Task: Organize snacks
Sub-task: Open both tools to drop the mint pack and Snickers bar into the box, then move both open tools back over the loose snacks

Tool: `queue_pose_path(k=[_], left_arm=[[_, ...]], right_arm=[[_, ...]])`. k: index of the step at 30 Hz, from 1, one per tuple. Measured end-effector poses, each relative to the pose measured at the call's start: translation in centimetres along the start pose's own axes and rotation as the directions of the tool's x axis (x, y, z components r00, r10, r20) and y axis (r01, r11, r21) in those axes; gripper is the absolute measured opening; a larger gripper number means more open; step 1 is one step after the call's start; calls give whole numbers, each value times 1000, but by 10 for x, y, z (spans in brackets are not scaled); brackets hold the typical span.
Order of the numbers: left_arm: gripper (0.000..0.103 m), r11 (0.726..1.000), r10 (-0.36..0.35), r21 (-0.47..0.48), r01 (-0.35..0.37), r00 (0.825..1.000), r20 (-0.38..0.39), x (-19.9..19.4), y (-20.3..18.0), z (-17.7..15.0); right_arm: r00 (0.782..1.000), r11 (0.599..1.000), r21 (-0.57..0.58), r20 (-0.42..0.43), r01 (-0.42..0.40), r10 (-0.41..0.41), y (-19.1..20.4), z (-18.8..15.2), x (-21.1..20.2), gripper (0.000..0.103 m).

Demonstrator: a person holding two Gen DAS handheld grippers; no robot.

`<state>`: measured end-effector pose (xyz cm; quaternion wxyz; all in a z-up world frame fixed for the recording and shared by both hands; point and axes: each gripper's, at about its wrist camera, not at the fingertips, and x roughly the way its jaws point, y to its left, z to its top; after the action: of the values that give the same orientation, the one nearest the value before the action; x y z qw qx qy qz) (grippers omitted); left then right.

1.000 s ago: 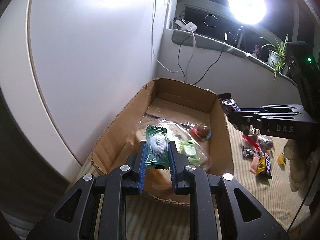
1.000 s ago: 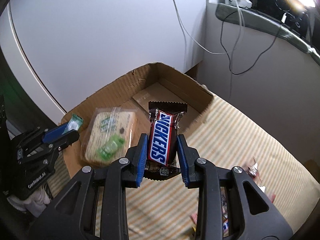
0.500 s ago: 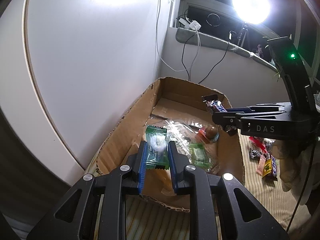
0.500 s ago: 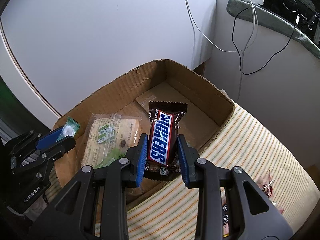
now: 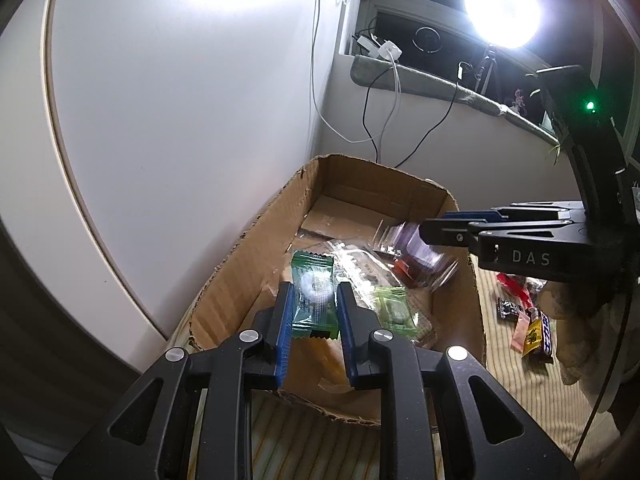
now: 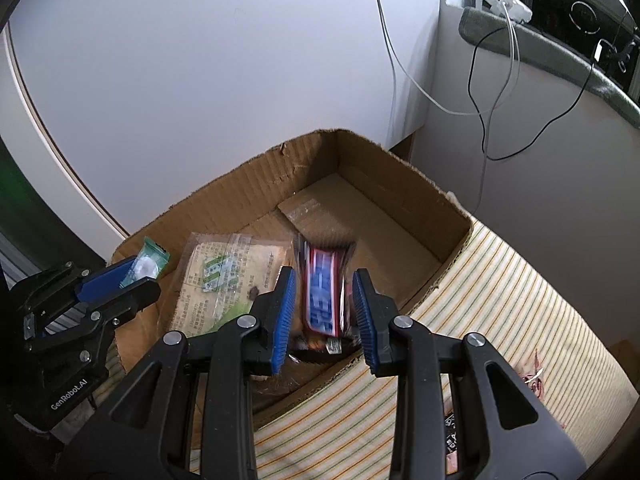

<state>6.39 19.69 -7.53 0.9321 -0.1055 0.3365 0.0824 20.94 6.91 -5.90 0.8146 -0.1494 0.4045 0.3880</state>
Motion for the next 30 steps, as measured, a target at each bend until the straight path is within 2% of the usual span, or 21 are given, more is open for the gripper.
queue_pose_path(k=[1,3,4,6,8,10,13,30], left_arm=[[20,1000,0,-1,0,1000,0,0,0,0],[24,1000,1,-1,-1,1000,1,-1,0,0],[33,1000,1,0,-1,1000,1,-1,-1,0],[44,1000,1,3,-1,1000,7,-3,-2,0],[47,1000,0,8,0,1000,10,-5,-4,0],[54,1000,-1,8,0,1000,13,-7,-5,0],[55,1000,-5,12,5,1000,17,-11,-8,1],[55,997,-53,58,50,997,55,-42,-44,-4]], right_arm=[[1000,1000,-1,3,1,-1,0,1,-1,35],[1000,1000,-4,14,3,-3,1,1,-5,54],[1000,1000,-8,21,5,-5,2,1,-7,58],[999,1000,-12,34,8,-8,3,1,-10,66],[999,1000,-6,49,11,-10,2,0,-15,72],[998,1000,-2,63,11,-11,2,0,-20,72],[997,1000,0,71,19,-19,1,-1,-26,82],[988,996,58,132,66,-74,-24,-34,-90,83]])
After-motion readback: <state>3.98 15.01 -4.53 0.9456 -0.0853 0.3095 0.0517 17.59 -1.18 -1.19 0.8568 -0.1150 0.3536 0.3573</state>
